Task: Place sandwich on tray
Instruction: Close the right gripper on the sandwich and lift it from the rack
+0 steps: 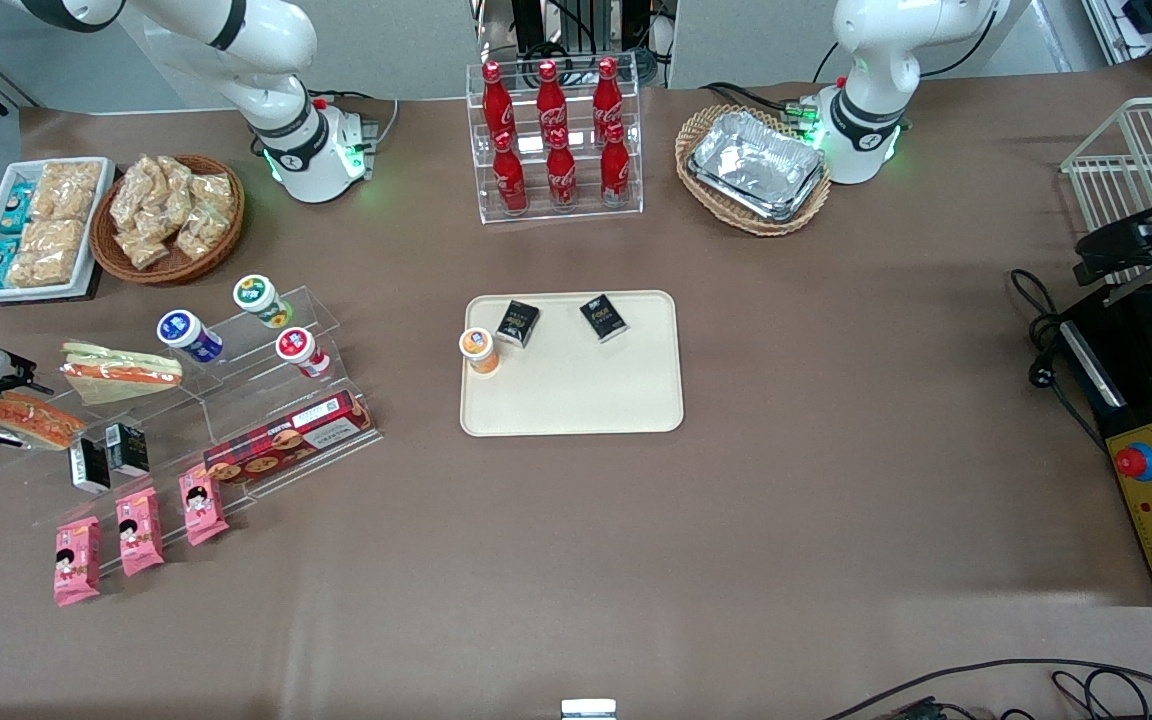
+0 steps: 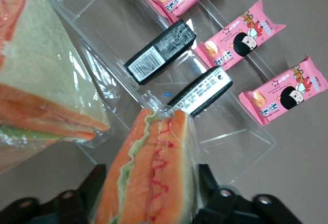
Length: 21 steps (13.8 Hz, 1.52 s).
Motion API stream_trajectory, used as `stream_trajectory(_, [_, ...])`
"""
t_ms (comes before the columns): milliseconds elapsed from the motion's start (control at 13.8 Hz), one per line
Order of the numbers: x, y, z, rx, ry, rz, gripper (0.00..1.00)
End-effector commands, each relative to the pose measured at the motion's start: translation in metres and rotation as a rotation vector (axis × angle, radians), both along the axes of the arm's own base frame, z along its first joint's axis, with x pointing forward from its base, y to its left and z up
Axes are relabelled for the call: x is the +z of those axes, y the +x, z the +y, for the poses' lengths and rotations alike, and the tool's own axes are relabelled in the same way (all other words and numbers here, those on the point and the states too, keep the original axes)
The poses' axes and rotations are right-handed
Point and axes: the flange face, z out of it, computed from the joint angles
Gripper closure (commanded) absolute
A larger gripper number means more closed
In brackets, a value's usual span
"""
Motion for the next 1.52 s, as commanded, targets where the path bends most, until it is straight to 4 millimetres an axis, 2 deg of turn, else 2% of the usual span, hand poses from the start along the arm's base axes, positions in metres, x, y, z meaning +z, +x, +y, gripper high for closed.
stream_trajectory(0, [-0.004,0.0,-0.003,-0.022,0.013,-0.012,1.0])
stream_trajectory(290, [-0.003,-0.001,-0.003,-0.024,0.017,-0.009,1.0])
stream_trajectory(507, [0.011,-0.005,-0.011,-0.049,0.023,-0.006,1.0])
stream_trajectory(652, [0.035,-0.002,-0.009,-0.119,0.053,0.035,1.0])
stream_trajectory(797, [0.078,0.009,-0.003,-0.162,0.06,0.061,1.0])
stream_trajectory(942, [0.11,0.011,0.001,-0.217,0.055,0.103,1.0])
stream_trajectory(1159, [0.145,0.004,0.01,-0.304,0.059,0.091,1.0])
stream_trajectory(1304, [0.164,-0.003,0.019,-0.431,0.028,0.122,1.0])
stream_trajectory(1449, [0.173,0.001,0.05,-0.507,0.041,0.162,1.0])
